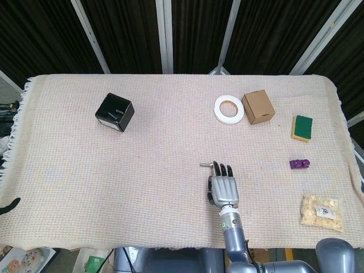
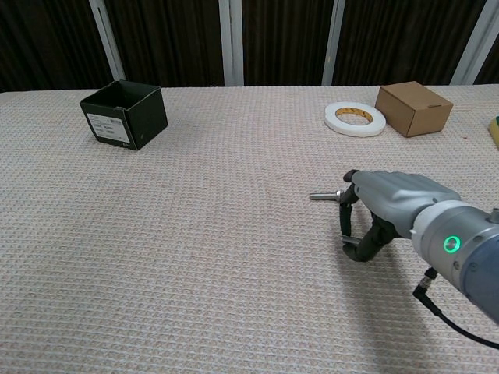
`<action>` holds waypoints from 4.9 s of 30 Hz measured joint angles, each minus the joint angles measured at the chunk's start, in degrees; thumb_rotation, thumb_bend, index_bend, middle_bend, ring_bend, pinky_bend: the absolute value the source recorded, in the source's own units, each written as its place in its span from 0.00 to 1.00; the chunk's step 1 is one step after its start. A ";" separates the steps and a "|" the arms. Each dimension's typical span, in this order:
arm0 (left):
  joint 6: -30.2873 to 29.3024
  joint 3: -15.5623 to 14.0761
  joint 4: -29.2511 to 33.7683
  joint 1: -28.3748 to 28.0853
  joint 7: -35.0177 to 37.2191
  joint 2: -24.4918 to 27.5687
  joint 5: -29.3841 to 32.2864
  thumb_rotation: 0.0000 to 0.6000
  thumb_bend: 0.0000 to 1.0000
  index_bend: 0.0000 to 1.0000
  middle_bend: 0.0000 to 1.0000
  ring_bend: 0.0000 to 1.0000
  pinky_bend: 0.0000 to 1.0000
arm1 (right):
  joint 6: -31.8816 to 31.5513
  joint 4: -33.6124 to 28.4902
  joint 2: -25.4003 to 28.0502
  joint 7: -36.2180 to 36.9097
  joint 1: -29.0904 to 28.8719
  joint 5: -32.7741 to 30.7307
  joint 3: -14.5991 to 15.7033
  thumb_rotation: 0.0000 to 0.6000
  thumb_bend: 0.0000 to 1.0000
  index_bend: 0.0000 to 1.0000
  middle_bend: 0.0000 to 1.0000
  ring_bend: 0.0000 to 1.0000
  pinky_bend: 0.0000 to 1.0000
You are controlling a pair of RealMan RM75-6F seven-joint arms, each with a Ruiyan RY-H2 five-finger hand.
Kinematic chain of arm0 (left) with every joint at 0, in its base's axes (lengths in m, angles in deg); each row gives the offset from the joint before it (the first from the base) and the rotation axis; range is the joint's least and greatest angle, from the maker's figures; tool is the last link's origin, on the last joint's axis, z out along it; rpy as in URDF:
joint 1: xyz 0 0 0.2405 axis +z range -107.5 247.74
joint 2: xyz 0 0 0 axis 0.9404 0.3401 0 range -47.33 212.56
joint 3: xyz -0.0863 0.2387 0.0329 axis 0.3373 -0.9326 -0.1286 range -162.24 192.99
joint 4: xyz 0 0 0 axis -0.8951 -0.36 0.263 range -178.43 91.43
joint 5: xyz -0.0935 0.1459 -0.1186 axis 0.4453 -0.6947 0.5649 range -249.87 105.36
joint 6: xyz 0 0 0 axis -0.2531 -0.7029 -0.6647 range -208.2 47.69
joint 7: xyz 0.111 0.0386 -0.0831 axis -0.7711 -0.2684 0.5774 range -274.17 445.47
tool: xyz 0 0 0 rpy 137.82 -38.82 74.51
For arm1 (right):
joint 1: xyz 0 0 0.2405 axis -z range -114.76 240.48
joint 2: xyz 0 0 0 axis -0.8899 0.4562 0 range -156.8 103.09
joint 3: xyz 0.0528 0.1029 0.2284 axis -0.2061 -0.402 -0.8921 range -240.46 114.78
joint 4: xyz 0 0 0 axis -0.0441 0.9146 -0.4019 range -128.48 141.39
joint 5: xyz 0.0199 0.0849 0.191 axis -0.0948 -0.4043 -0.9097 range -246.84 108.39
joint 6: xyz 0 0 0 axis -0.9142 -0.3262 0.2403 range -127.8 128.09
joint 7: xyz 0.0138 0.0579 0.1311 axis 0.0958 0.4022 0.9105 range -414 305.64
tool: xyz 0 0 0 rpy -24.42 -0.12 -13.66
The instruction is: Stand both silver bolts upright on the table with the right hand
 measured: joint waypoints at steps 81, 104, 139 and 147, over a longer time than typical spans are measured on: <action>-0.83 -0.17 0.47 0.36 -1.82 -0.58 -0.27 1.00 0.15 0.17 0.09 0.00 0.05 | 19.49 21.92 7.81 76.40 17.50 28.48 0.93 1.00 0.45 0.67 0.00 0.00 0.00; -0.90 -0.16 0.46 0.38 -1.97 -0.68 -0.35 1.00 0.15 0.17 0.09 0.00 0.05 | 21.95 19.81 9.62 74.07 17.65 26.16 0.65 1.00 0.45 0.67 0.00 0.00 0.00; -1.32 -0.18 0.47 0.55 -2.22 -0.84 -0.63 1.00 0.15 0.17 0.09 0.00 0.05 | 23.79 18.12 11.80 73.32 18.09 25.09 0.84 1.00 0.45 0.62 0.00 0.00 0.00; -1.32 -0.16 0.46 0.56 -2.20 -0.85 -0.62 1.00 0.15 0.17 0.09 0.00 0.05 | 24.34 17.68 12.25 72.77 18.02 24.59 0.92 1.00 0.45 0.61 0.00 0.00 0.00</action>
